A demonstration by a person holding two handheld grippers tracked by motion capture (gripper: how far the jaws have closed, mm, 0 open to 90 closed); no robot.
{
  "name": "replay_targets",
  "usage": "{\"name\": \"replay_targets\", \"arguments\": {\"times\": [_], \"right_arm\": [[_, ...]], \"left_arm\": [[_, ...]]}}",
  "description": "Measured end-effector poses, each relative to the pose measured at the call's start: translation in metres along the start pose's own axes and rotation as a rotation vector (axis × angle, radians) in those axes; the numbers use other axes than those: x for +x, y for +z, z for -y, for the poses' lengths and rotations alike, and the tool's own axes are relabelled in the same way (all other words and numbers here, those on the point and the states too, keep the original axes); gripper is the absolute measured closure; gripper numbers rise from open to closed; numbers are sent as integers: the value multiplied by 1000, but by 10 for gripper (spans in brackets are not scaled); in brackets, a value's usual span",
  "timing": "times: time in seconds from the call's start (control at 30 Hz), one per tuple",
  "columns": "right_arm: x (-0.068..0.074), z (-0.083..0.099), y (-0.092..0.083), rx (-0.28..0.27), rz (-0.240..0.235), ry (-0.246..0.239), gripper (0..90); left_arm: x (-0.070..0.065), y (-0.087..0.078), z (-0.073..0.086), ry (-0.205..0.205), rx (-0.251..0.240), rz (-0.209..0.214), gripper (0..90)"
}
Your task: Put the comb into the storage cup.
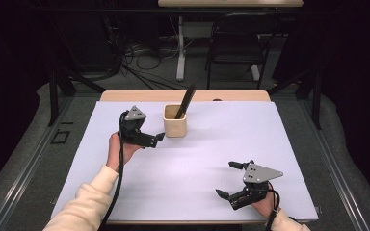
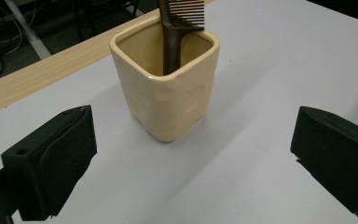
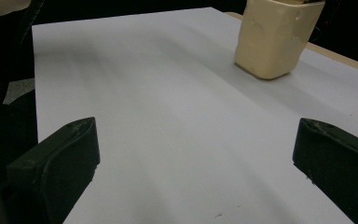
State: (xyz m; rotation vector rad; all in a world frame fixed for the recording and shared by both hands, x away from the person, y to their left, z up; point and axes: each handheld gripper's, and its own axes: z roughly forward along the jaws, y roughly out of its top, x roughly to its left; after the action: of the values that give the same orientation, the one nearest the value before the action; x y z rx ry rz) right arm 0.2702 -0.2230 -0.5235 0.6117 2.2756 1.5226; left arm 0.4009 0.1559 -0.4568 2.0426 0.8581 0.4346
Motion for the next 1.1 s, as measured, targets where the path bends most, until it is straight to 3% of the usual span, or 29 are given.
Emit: {"name": "replay_targets", "arguments": {"times": [0.43,0.8,1.1], "right_arm": [[0,0,0,0,1,0,0],[0,0,0,1,3,1,0],[0,0,0,-1,3,3,0]], "left_arm": [[-14,-17,26,7,-15,-2,0],[-22,-27,47,-12,-32,3,0],[-32,-33,66,-7,-40,-14,0]]}}
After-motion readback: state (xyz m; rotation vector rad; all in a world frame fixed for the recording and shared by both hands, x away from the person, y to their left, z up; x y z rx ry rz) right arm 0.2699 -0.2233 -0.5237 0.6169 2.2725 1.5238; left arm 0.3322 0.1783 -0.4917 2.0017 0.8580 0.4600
